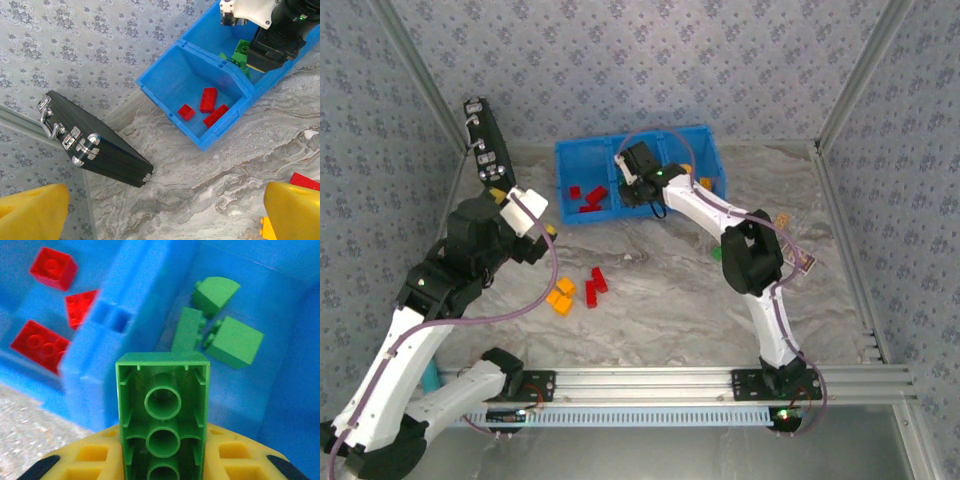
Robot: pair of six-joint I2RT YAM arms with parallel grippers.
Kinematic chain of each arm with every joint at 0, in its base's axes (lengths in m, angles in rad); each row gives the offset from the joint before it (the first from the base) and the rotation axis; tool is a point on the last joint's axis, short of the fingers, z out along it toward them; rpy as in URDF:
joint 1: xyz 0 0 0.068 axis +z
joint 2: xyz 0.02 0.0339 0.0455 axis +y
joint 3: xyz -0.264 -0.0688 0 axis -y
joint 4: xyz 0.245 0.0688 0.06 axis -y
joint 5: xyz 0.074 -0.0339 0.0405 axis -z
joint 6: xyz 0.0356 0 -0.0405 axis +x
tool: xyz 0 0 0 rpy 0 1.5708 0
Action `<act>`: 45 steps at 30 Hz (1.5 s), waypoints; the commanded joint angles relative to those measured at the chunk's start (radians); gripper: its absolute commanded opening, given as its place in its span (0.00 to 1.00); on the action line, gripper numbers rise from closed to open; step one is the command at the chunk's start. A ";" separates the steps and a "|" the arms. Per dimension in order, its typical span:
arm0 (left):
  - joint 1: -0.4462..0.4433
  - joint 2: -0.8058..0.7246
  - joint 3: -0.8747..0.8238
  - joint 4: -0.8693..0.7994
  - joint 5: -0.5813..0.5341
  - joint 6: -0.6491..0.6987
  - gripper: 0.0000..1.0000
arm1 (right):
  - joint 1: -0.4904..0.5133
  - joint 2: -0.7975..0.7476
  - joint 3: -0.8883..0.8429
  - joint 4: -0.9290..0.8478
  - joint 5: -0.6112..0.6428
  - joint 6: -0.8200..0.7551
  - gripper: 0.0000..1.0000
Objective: Sort the legos into containers by color
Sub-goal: Place the lego in the container, then pick up the lego from the center of the table.
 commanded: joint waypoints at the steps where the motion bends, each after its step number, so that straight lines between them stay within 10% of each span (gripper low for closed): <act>1: 0.005 0.009 0.004 0.017 -0.023 0.013 1.00 | -0.020 0.059 0.039 -0.015 0.020 0.042 0.24; 24: 0.022 0.058 0.019 0.029 -0.019 0.000 1.00 | -0.039 -0.073 -0.099 0.116 -0.006 0.047 0.54; 45: 0.021 -0.020 0.007 0.033 0.020 -0.025 1.00 | 0.303 -0.397 -0.574 0.179 -0.058 0.248 0.53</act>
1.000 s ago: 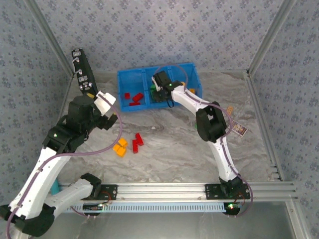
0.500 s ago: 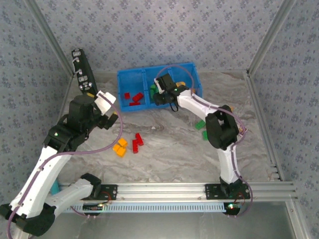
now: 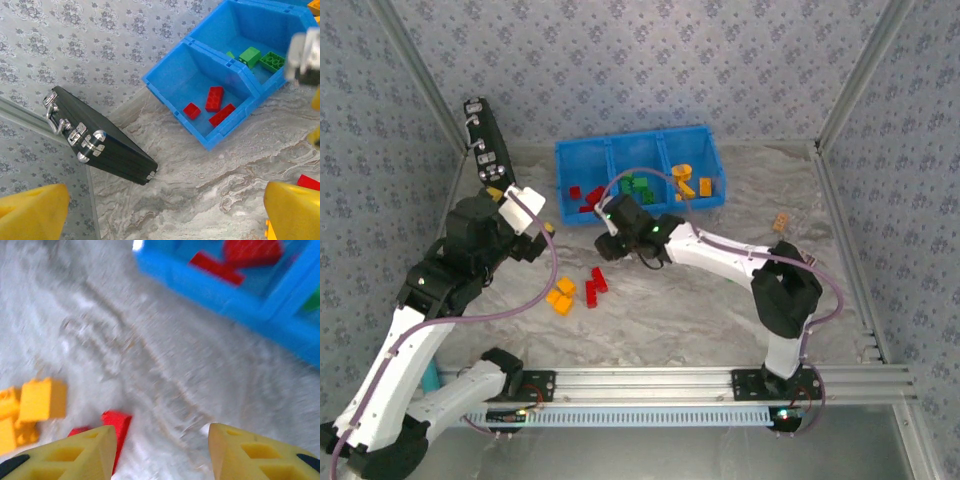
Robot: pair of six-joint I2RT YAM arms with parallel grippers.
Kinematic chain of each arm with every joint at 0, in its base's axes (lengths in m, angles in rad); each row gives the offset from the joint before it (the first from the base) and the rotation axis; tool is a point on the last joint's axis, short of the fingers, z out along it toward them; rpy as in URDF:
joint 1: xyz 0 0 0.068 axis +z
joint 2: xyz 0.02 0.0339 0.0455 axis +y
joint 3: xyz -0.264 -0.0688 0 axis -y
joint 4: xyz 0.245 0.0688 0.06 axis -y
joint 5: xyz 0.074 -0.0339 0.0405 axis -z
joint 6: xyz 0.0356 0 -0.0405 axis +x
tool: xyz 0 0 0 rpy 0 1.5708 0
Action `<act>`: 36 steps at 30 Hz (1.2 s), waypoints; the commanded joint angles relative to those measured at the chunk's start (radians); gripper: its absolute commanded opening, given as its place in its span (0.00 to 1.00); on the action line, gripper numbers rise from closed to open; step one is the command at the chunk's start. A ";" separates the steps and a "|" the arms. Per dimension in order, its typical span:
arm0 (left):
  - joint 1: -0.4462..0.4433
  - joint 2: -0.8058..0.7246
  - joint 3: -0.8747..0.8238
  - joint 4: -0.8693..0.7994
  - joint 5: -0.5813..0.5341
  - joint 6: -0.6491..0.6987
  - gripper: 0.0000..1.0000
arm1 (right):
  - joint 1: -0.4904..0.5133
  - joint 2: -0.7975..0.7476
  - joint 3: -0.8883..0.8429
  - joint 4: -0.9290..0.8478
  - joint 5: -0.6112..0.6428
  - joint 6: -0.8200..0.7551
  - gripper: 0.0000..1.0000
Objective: Sort the legos into containers by color
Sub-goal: Pick up the lego from the center of the table.
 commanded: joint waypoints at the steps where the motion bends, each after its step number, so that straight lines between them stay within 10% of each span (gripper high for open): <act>1: 0.005 -0.024 0.005 0.025 0.028 -0.022 1.00 | 0.024 0.002 -0.043 -0.014 -0.042 0.132 0.53; 36: -0.005 -0.084 -0.008 0.019 0.029 -0.023 1.00 | 0.022 0.264 0.018 0.081 -0.174 0.342 0.58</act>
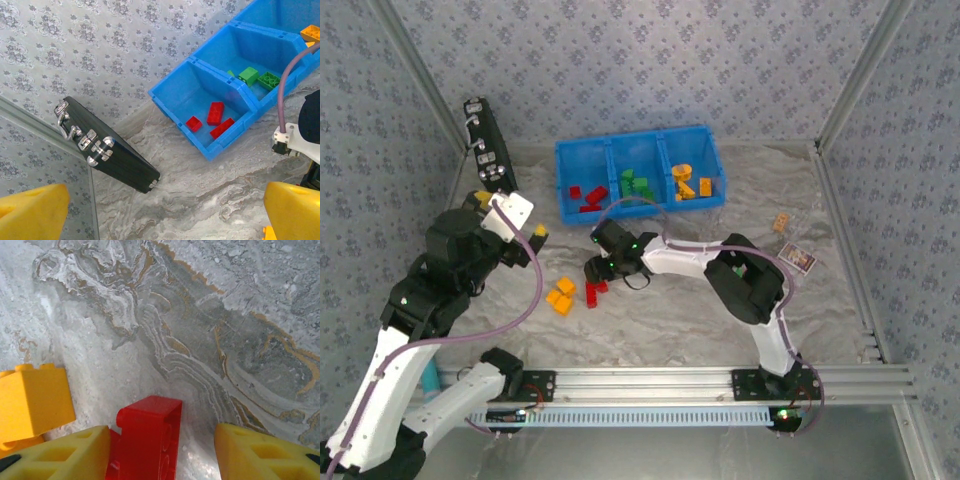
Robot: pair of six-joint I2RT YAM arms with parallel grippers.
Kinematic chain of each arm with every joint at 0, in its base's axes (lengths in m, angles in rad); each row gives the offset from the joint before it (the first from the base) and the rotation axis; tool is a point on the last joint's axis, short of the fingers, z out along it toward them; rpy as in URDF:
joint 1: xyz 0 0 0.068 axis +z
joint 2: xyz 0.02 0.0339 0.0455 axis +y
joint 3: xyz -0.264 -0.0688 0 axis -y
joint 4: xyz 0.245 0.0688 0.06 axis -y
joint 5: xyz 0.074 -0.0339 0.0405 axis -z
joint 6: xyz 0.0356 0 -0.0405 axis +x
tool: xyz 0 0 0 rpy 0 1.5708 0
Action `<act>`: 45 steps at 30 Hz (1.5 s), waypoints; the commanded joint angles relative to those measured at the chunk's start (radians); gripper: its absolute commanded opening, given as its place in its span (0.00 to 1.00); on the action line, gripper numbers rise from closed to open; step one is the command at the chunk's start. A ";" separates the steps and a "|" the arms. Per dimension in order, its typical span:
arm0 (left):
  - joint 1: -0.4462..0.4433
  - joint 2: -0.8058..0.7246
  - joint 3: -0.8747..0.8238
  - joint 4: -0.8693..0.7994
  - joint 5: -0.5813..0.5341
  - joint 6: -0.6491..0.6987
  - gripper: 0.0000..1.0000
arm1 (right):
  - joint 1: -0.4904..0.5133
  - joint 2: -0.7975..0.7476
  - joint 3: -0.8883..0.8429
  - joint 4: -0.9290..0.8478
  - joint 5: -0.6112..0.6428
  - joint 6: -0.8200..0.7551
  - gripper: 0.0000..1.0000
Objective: Sort the legos into containers by color
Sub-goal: Pick up the lego from the center of the table, then place the lego in the container.
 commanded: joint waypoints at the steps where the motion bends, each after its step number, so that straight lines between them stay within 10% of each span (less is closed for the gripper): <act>1: -0.004 -0.011 -0.009 0.019 0.012 -0.016 1.00 | -0.002 0.037 0.031 -0.031 -0.001 0.019 0.57; 15: -0.004 -0.012 -0.008 0.016 0.005 -0.014 1.00 | -0.040 0.024 0.049 -0.093 0.022 -0.028 0.28; 27: -0.004 -0.028 -0.028 0.019 -0.033 0.007 1.00 | -0.153 0.021 0.356 -0.168 0.083 -0.214 0.27; 45: -0.004 -0.088 -0.091 0.033 -0.058 0.033 1.00 | -0.173 0.460 0.902 -0.139 0.199 -0.371 0.32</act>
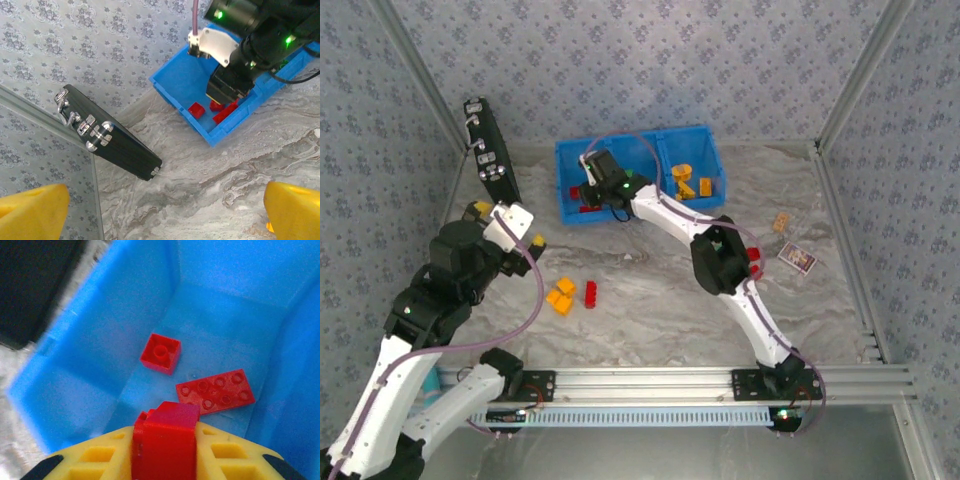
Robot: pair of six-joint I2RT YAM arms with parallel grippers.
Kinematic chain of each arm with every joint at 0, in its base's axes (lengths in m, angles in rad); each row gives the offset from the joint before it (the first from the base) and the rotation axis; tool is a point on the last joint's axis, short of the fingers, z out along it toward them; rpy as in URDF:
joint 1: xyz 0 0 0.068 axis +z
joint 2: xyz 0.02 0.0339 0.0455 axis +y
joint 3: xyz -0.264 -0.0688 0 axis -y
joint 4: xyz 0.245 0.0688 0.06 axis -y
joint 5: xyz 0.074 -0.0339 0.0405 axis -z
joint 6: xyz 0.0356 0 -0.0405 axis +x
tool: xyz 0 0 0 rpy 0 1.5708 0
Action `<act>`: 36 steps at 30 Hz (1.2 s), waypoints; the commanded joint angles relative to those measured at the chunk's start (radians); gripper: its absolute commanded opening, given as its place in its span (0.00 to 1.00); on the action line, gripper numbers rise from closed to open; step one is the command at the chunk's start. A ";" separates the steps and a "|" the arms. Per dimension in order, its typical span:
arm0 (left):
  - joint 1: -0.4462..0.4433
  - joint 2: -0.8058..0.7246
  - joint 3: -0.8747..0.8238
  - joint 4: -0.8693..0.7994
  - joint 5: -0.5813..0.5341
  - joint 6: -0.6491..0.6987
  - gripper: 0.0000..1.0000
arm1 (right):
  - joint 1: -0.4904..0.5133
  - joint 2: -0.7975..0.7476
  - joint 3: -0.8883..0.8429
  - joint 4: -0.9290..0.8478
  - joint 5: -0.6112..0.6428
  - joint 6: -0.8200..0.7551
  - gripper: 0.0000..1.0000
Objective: Sort the legos into containers by color
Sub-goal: Place the lego in the container.
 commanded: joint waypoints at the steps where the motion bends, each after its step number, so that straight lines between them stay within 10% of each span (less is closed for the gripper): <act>1: -0.004 -0.025 0.004 0.028 -0.030 0.014 1.00 | 0.009 0.068 0.090 -0.011 0.043 -0.046 0.32; 24: -0.006 -0.094 -0.013 0.034 -0.020 0.009 1.00 | 0.071 -0.119 -0.040 -0.112 0.032 -0.012 0.47; 36: -0.021 -0.116 -0.001 0.019 -0.010 -0.015 1.00 | 0.162 -0.440 -0.576 -0.059 -0.126 0.494 0.37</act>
